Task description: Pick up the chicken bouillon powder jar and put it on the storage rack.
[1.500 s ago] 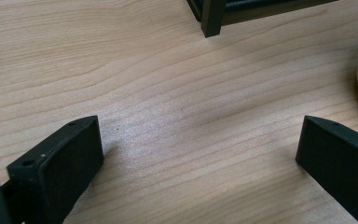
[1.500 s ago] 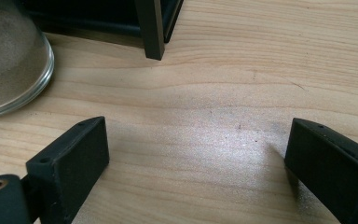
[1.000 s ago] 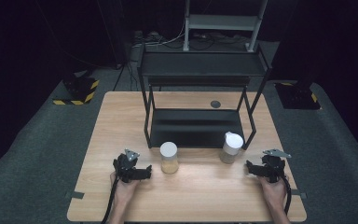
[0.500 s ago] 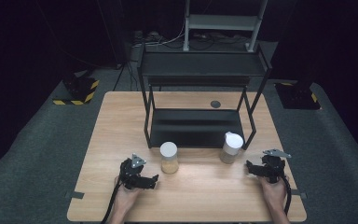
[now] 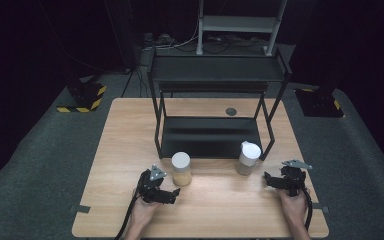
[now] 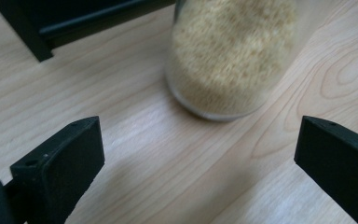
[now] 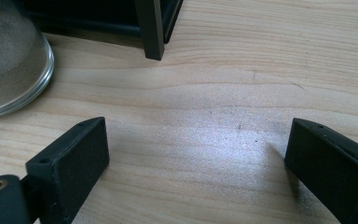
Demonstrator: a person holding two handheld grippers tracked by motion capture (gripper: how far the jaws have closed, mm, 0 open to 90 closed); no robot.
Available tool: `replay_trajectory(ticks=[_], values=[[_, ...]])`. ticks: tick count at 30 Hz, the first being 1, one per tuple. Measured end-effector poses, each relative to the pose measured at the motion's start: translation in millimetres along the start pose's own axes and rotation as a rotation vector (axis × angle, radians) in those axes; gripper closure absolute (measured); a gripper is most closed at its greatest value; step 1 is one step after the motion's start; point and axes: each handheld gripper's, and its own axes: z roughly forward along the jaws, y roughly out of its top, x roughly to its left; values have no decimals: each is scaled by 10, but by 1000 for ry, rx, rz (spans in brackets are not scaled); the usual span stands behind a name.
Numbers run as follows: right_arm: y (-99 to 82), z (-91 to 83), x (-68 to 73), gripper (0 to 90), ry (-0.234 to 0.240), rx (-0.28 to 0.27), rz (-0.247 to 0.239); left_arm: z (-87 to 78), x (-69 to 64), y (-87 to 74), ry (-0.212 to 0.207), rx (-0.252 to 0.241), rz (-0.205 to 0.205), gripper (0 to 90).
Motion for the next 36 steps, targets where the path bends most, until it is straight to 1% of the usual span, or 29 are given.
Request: replay_trajectory(ticks=[2,8,15,21,25,30,36], values=[[0,0,0,52,0,0,0,39,-28,40,-7,-15,4,19],[0,0,0,52,0,0,0,78,-59,94,-14,-34,9,21],[0,0,0,52,0,0,0,125,-113,184,-11,-49,18,33],[0,0,1,52,0,0,2,151,-110,221,-24,-78,4,51],[-1,0,1,52,0,-1,1,161,-110,245,-25,-87,-1,64],[0,0,0,51,0,0,0,190,-139,288,-10,-91,-4,86],[0,0,0,52,0,0,0,225,-175,305,0,-108,-12,112]])
